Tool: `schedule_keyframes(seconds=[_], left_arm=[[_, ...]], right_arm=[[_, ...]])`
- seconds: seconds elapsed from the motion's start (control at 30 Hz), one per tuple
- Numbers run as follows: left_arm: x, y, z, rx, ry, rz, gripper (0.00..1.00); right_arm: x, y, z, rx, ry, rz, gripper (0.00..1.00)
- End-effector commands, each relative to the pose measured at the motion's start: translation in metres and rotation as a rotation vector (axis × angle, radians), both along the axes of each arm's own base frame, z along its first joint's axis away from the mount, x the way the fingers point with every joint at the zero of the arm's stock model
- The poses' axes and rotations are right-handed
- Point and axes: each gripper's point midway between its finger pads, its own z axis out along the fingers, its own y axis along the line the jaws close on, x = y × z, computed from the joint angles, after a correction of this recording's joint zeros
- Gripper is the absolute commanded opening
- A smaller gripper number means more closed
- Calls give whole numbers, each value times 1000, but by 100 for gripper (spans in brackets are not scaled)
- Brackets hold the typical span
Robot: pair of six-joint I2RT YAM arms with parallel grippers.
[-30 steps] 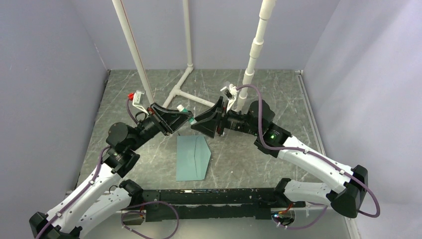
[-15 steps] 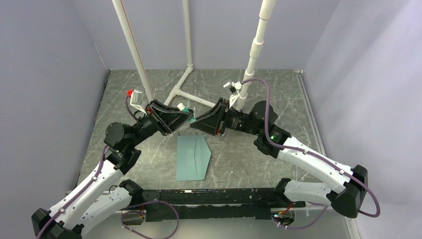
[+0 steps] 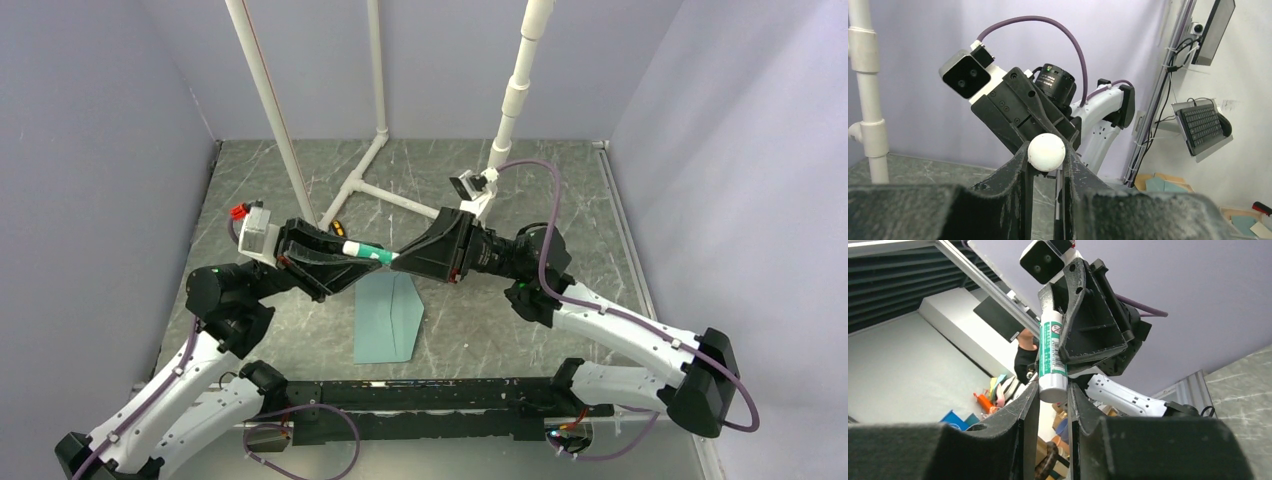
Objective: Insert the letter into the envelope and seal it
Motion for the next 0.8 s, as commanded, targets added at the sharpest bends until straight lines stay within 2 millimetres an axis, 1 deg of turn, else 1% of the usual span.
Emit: schedule_keyframes(seconds=[0.0,0.03,0.07,0.1,0.13,0.23,0.33,0.47,0.67,0.77], left_arm=[[-4,2,5,16,-23,13,3],[4,3,7,-6,39,40,2],[10,4,8,-26,89,51,2],[15,4,8,-49,157,50,2],[20,5,9,-73,210,53,2],[30,7,8,-129,320,52,2],[32,6,8,-144,361,31,3],[34,4,5,-131,400,24,3],[42,2,-2,-119,479,38,3],[45,0,-3,-112,511,39,3]], right_arm=[[-14,-36,62,171,-195,-100,40],[-5,-33,52,107,-249,-179,53],[8,-31,42,38,-282,-264,63],[22,-29,27,-44,-352,-355,69],[32,-30,15,-111,-398,-416,72],[44,-35,4,-181,-573,-518,73],[46,-34,2,-213,-730,-537,72],[54,-33,7,-241,-860,-581,70],[49,-36,21,-132,-1054,-664,69],[50,-34,20,-122,-1108,-685,69]])
